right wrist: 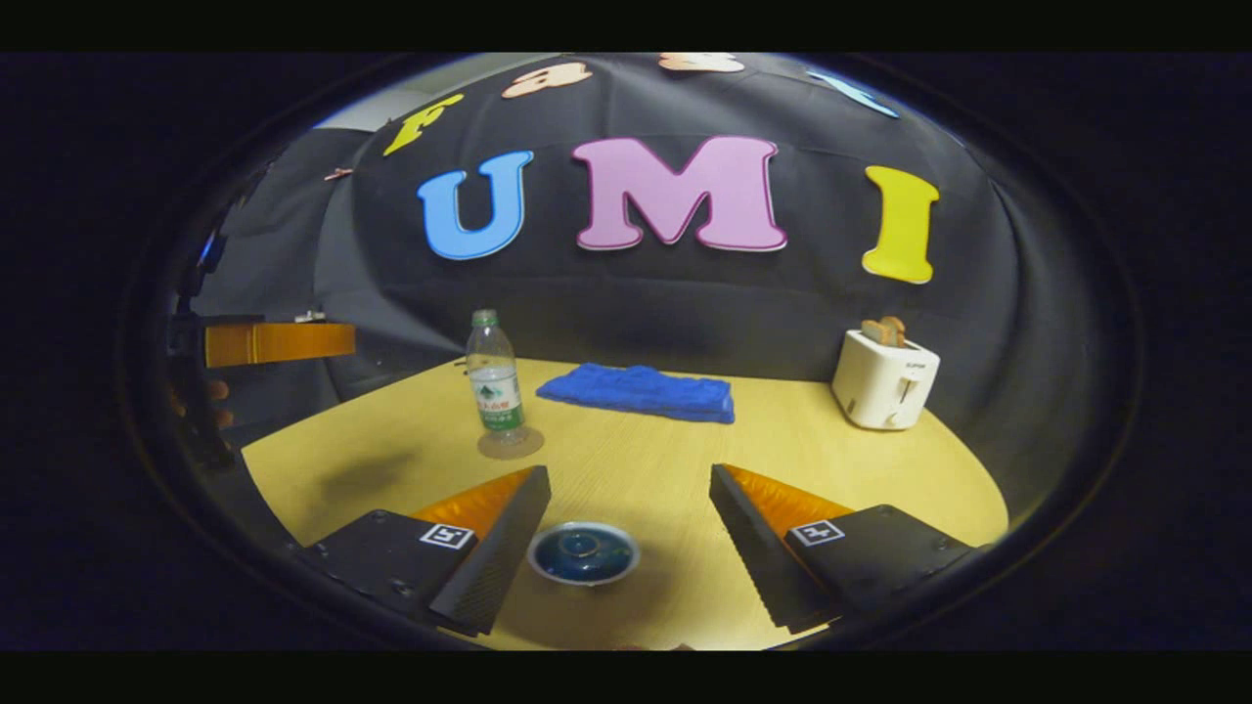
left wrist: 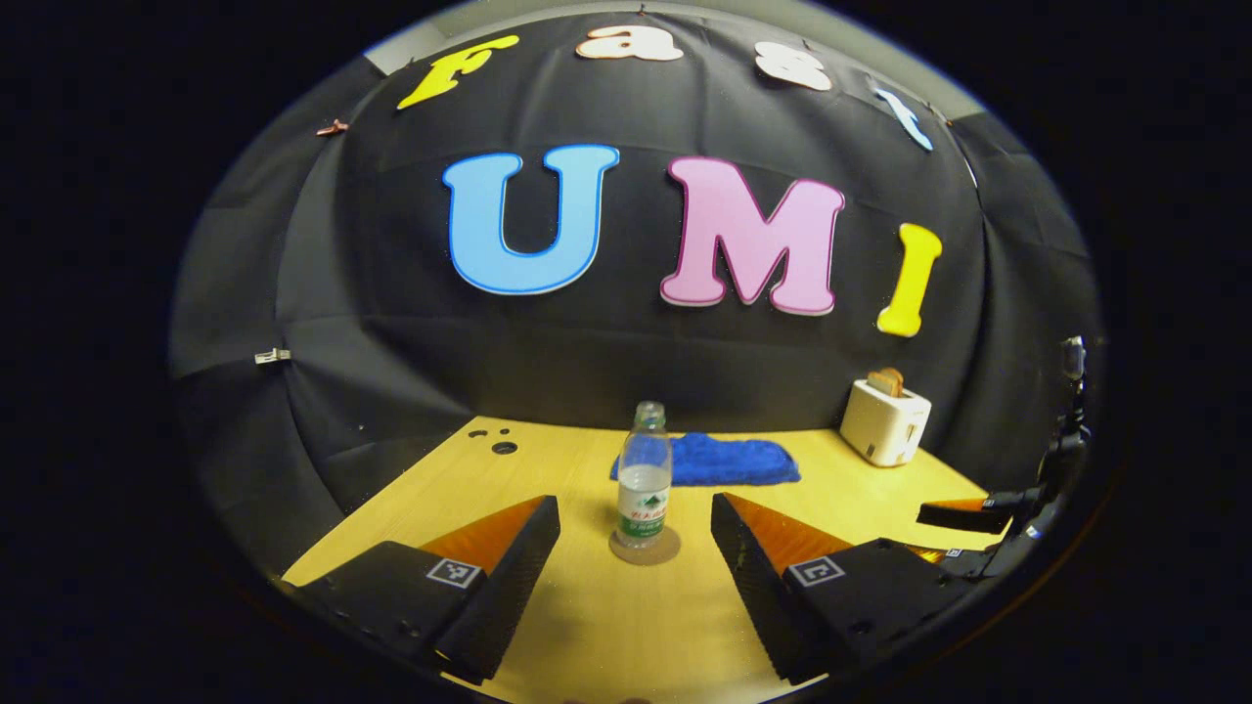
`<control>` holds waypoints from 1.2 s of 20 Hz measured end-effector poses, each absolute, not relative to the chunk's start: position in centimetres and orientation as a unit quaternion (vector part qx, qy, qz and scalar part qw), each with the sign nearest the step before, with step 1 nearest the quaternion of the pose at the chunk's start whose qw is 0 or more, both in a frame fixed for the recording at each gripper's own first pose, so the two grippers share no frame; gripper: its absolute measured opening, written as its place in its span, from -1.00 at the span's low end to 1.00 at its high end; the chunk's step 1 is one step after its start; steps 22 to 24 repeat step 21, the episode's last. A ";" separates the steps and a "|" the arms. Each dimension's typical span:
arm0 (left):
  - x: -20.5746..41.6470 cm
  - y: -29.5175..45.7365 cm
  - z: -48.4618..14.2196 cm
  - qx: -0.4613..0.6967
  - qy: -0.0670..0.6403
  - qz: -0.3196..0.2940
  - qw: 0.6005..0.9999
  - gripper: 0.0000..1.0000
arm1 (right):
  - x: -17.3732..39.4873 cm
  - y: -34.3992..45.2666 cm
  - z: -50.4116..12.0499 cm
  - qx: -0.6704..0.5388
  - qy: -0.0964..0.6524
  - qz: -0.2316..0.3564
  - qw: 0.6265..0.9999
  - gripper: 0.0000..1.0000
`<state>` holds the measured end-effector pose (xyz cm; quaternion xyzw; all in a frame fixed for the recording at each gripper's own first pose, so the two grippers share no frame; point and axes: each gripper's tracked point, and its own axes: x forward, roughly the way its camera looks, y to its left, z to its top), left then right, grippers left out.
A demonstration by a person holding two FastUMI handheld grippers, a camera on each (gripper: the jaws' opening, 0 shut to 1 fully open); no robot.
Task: Open the teacup lid with one hand, grasp the water bottle and pour water into the teacup with the other hand; after pouring, place the water bottle on the coaster and then close the teacup lid.
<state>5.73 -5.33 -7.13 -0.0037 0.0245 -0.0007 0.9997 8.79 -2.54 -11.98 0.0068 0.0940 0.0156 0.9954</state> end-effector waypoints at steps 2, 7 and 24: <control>5.1 -6.1 -4.3 0.000 0.005 -0.001 1.000 0.96 | 8.4 -3.5 -8.2 0.007 0.078 0.002 0.997 1.00; 2.1 -8.6 -0.5 -0.019 0.000 -0.025 1.000 0.93 | 6.2 -4.2 0.4 -0.007 0.021 0.002 1.000 1.00; -4.4 -3.9 3.0 -0.043 -0.010 0.009 0.999 0.92 | 0.8 -1.2 7.5 0.004 -0.019 -0.029 0.999 1.00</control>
